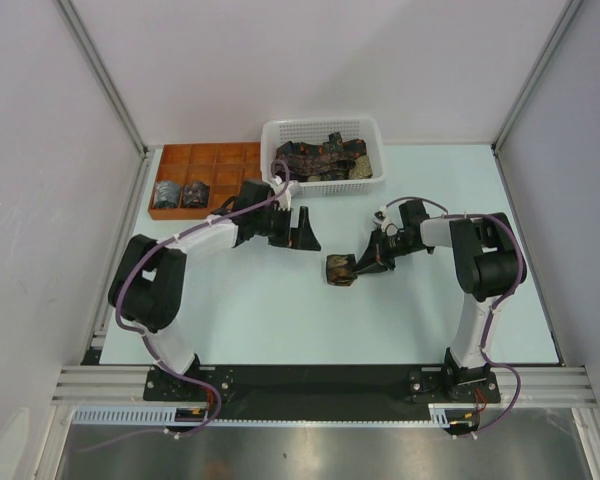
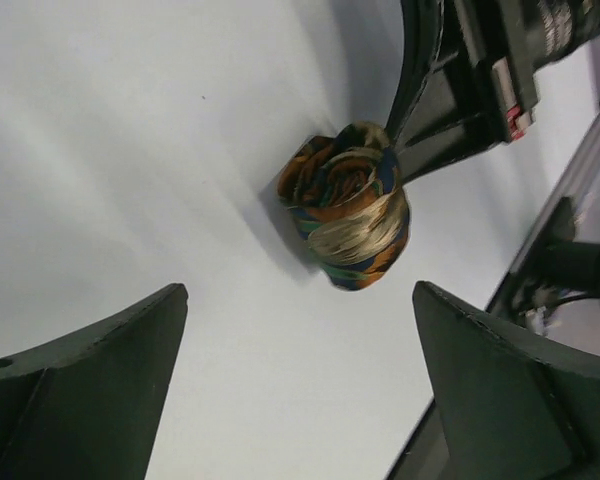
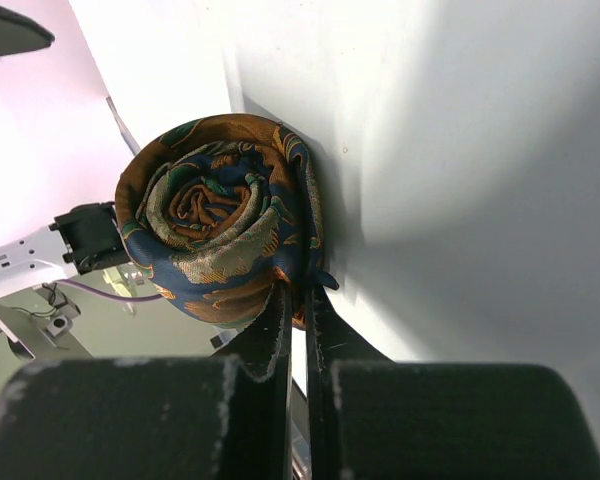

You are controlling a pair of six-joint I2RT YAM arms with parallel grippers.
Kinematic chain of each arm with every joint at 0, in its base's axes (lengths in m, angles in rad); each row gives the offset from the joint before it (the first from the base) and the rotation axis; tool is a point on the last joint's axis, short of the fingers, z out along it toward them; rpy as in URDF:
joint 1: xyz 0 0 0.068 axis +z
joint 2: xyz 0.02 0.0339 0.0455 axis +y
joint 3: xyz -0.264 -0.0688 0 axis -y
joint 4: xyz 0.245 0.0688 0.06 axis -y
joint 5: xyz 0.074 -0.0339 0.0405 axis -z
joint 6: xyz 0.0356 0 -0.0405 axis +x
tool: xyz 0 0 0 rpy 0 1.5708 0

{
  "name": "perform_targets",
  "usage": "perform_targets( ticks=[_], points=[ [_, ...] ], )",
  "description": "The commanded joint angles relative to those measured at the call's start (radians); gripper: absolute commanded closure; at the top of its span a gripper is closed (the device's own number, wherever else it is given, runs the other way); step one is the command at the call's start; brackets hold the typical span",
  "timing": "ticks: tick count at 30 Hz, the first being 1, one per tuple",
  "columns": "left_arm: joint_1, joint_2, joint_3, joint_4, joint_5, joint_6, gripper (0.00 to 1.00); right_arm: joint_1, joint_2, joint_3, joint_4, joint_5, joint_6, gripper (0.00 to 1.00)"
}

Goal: Roll the ties
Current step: Roll the tie at the center of the board.

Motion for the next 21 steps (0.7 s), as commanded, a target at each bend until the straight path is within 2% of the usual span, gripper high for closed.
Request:
perform_targets(
  ticks=[1,9,14,16,17,19,20,21],
  points=[
    [-0.003,0.005,0.032,0.083,0.109,-0.209,0.00,0.018,-0.022,0.003,0.064,0.075,0.013,1.00],
    [-0.007,0.126,-0.009,0.206,0.193,-0.370,0.01,0.025,-0.016,0.003,0.101,0.070,0.060,1.00],
    [-0.013,0.163,0.024,0.220,0.216,-0.334,0.03,0.037,-0.016,0.003,0.115,0.070,0.071,1.00],
    [-0.012,0.149,0.056,0.194,0.215,-0.222,0.00,0.040,-0.013,0.006,0.113,0.067,0.069,1.00],
    [-0.012,0.130,0.072,0.121,0.213,-0.084,0.00,0.040,-0.013,0.009,0.109,0.069,0.063,1.00],
    [-0.010,0.099,0.130,0.029,0.175,0.089,0.01,0.043,-0.014,0.020,0.086,0.066,0.034,1.00],
    [-0.010,0.070,0.141,-0.046,0.176,0.275,0.00,0.041,-0.016,0.023,0.078,0.064,0.025,1.00],
    [-0.010,0.054,0.159,-0.085,0.181,0.383,0.00,0.043,-0.016,0.026,0.072,0.063,0.010,1.00]
  ],
)
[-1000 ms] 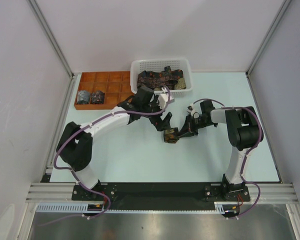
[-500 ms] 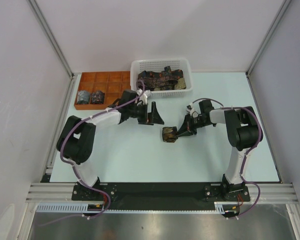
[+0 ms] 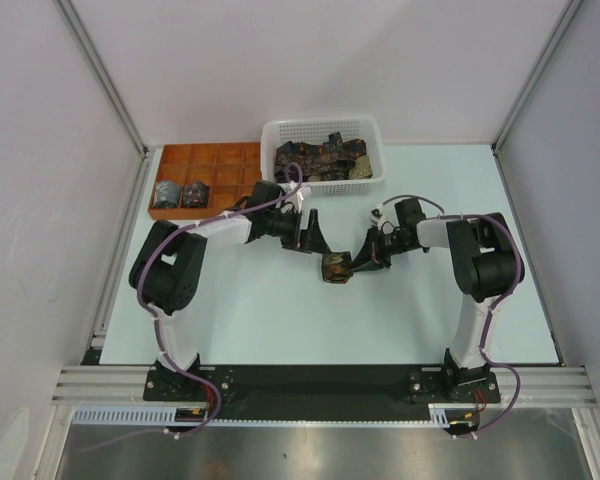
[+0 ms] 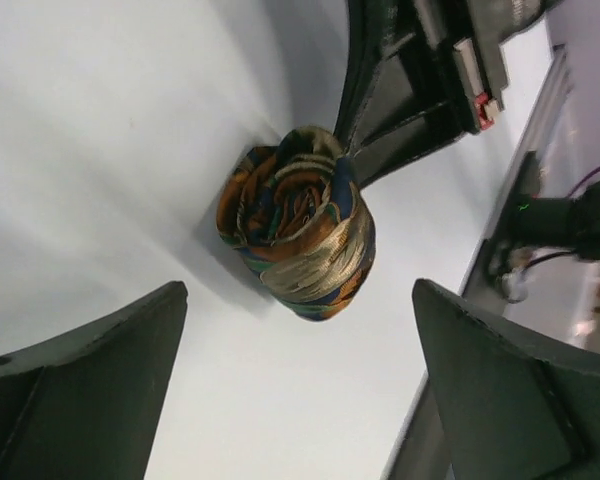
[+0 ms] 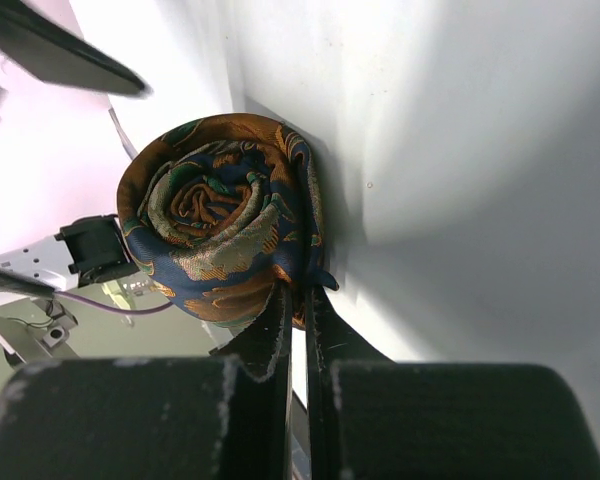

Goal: Roll the ties
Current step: Roll the tie at the center of the board, then pick up the tie at the center of the board.

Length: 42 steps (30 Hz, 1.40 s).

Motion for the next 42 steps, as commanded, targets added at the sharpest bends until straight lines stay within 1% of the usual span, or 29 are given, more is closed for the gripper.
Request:
perform_targets(
  ticks=[1,2,4,5,8,10,13,14,17,21,23,25,27,31,34,38,42],
  points=[
    [-0.007,-0.128,0.099,-0.190,0.034,0.569,0.01,0.014,-0.016,0.032,-0.010,0.044,-0.058,1.00],
    [-0.012,-0.150,0.105,-0.271,0.040,0.761,0.01,0.016,-0.020,0.034,-0.015,0.042,-0.066,1.00],
    [-0.033,-0.162,0.119,-0.348,0.048,0.934,0.00,0.020,-0.027,0.037,-0.022,0.042,-0.075,1.00],
    [-0.044,-0.168,0.121,-0.395,0.045,1.059,0.00,0.022,-0.033,0.037,-0.022,0.041,-0.071,1.00],
    [-0.096,-0.191,0.102,-0.402,0.016,1.174,0.00,0.035,-0.043,0.023,-0.007,0.035,-0.042,1.00],
    [-0.133,-0.198,0.088,-0.387,-0.004,1.194,0.00,0.046,-0.057,0.015,0.010,0.035,-0.017,1.00],
    [-0.173,-0.208,0.044,-0.304,-0.035,1.193,0.01,0.054,-0.073,0.009,0.022,0.035,0.009,1.00],
    [-0.185,-0.213,0.032,-0.255,-0.081,1.199,0.01,0.054,-0.077,0.006,0.024,0.035,0.012,1.00],
    [-0.225,-0.218,-0.011,-0.183,-0.133,1.228,0.01,0.057,-0.085,0.003,0.024,0.032,0.014,1.00],
    [-0.245,-0.173,0.009,-0.163,-0.201,1.239,0.00,0.059,-0.083,0.003,0.025,0.030,0.018,1.00],
    [-0.245,-0.158,0.009,-0.114,-0.234,1.211,0.00,0.058,-0.085,0.004,0.024,0.029,0.015,1.00],
    [-0.245,-0.161,-0.008,-0.068,-0.254,1.221,0.00,0.062,-0.083,0.003,0.027,0.027,0.018,1.00],
    [-0.245,-0.150,-0.008,-0.069,-0.245,1.243,0.00,0.063,-0.080,0.004,0.030,0.026,0.020,1.00],
    [-0.245,-0.116,0.032,-0.158,-0.184,1.292,0.00,0.063,-0.077,0.014,0.030,0.024,0.023,1.00],
    [-0.245,-0.084,0.076,-0.216,-0.135,1.297,0.01,0.063,-0.074,0.021,0.030,0.023,0.031,1.00],
    [-0.245,-0.030,0.124,-0.236,-0.153,1.297,0.01,0.065,-0.079,0.021,0.030,0.018,0.029,1.00],
    [-0.245,0.023,0.168,-0.270,-0.176,1.338,0.00,0.066,-0.083,0.021,0.031,0.012,0.031,1.00]
  ],
)
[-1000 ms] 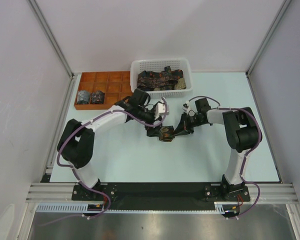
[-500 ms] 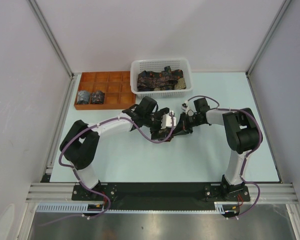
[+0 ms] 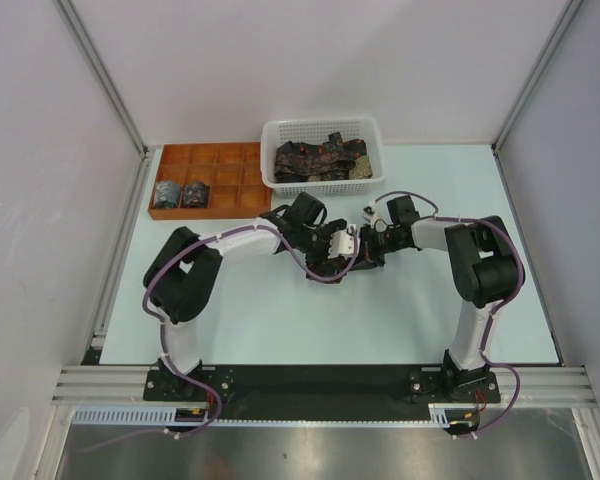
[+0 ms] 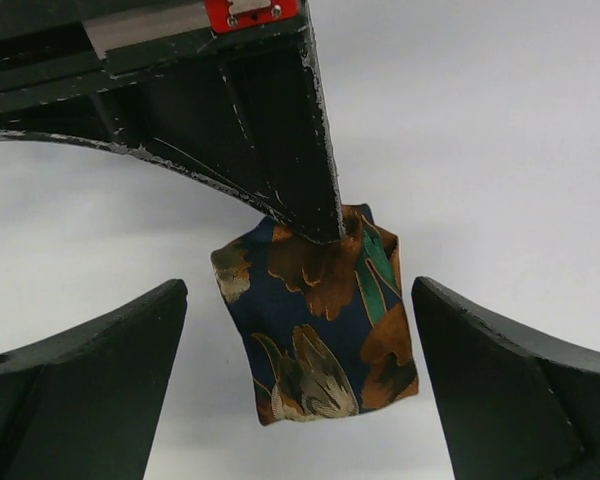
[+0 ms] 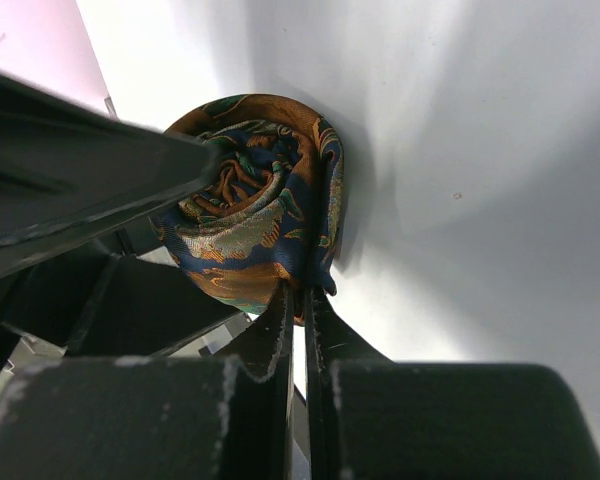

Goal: Roll the ties
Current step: Pick up the tie at the center of the board.

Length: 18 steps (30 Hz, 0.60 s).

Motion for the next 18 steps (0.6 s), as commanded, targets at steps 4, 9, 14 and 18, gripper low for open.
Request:
perform_targets(
  ticks=[4,9,14,18],
  points=[
    [-0.002,0.104,0.131,-0.169,0.028,0.115,0.00,0.010,-0.036,0.022,0.019,-0.014,0.001,1.00],
    [-0.018,0.118,0.125,-0.222,0.014,0.164,0.08,0.012,-0.023,0.033,0.027,-0.023,0.005,1.00],
    [-0.034,0.122,0.104,-0.231,-0.007,0.195,0.22,0.007,-0.016,0.044,0.030,-0.029,0.013,1.00],
    [-0.046,0.127,0.100,-0.240,-0.013,0.216,0.37,0.009,-0.007,0.045,0.030,-0.037,0.012,1.00]
  ],
)
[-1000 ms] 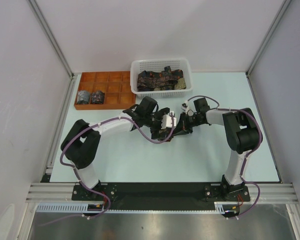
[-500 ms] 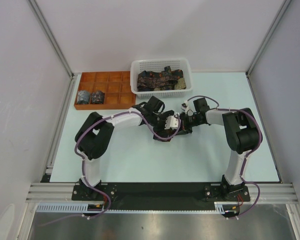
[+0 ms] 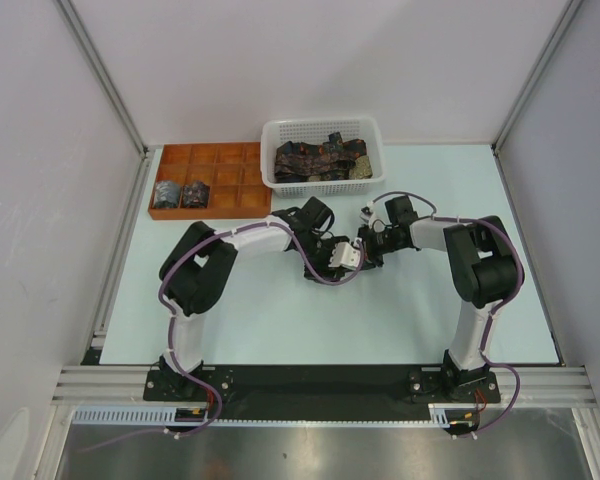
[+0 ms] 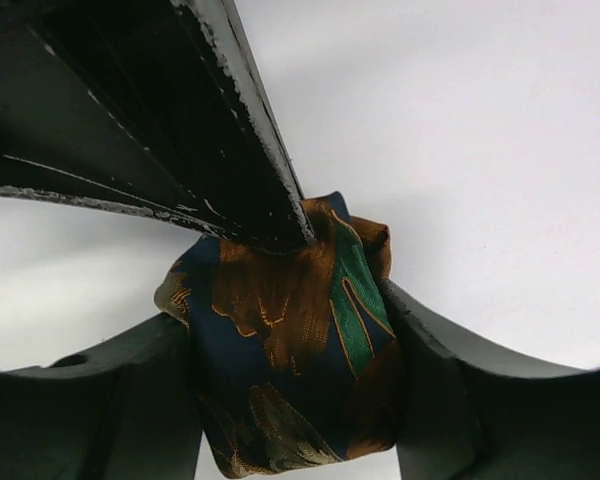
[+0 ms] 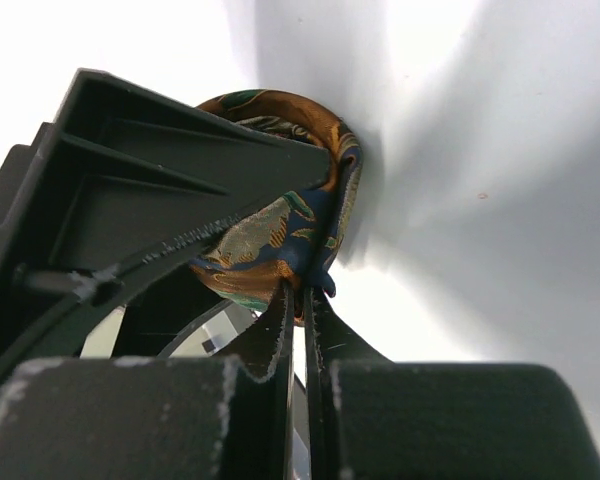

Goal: Roll the ties
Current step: Pick up the tie at the center of the board.

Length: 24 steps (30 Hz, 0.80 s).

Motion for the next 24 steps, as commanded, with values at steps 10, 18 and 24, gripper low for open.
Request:
perform_targets(
  ticks=[10,18,24],
  points=[
    [-0.030,0.018,0.019,-0.141,0.044,0.125,0.68,-0.003,0.015,0.067,0.022,-0.017,0.000,1.00],
    [0.005,-0.128,0.015,-0.034,0.062,-0.159,0.01,-0.005,-0.005,0.046,0.004,-0.012,-0.029,1.00],
    [0.106,-0.379,-0.089,0.194,0.023,-0.553,0.01,0.000,-0.031,0.033,0.010,-0.017,-0.060,1.00]
  ],
)
